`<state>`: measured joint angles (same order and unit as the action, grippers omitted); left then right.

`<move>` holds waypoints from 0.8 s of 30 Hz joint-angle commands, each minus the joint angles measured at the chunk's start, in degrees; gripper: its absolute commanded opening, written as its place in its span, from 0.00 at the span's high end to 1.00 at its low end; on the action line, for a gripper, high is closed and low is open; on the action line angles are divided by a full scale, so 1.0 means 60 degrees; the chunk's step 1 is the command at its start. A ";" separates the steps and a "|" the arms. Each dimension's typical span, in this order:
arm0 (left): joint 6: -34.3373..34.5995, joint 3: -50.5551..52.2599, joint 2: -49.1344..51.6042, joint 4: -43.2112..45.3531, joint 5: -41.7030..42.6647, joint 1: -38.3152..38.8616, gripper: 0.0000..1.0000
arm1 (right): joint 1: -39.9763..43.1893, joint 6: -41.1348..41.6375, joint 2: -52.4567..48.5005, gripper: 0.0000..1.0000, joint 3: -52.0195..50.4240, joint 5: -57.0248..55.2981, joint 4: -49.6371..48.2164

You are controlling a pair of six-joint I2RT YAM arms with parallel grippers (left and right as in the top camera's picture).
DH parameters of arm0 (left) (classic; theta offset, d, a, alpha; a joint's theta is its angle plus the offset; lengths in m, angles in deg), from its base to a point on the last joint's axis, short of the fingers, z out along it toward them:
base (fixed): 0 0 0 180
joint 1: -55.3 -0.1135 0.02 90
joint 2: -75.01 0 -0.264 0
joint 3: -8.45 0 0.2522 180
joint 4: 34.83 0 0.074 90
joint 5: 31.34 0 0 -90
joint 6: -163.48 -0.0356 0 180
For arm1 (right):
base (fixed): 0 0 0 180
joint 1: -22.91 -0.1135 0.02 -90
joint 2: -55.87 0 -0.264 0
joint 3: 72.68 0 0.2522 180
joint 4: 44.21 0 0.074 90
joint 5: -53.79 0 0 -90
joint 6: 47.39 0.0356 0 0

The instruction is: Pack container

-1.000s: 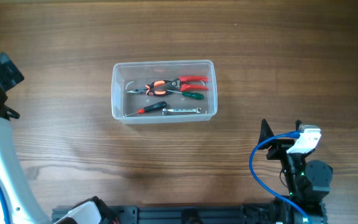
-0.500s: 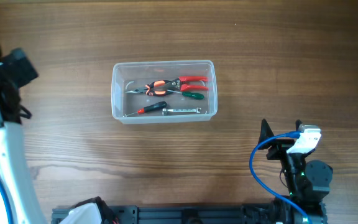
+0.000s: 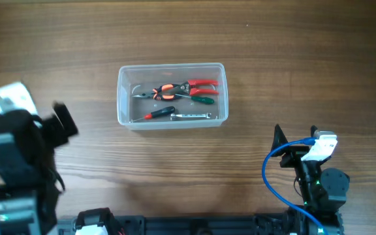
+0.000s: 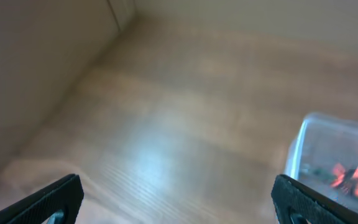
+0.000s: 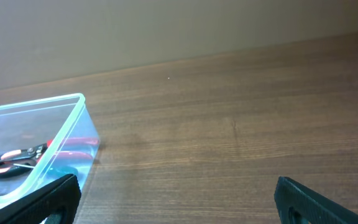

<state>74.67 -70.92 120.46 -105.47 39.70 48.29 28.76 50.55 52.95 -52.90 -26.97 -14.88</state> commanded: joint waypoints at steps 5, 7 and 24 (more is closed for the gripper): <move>0.0350 0.2481 -0.1847 -0.0182 0.0433 0.0062 0.00 | 0.0047 0.0204 0.0149 0.00 -0.0007 0.0189 -0.0051; 0.0382 0.2543 -0.2178 0.0444 0.0852 0.0062 0.00 | 0.0047 0.0197 0.0149 0.00 -0.0007 0.0189 -0.0051; 0.0379 0.9165 -0.7111 0.6980 0.4830 0.0459 0.00 | 0.0047 0.0200 0.0149 0.00 -0.0007 0.0189 -0.0051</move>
<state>76.64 -19.82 82.86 -64.78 64.66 49.63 28.76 50.55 53.06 -52.92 -26.78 -14.88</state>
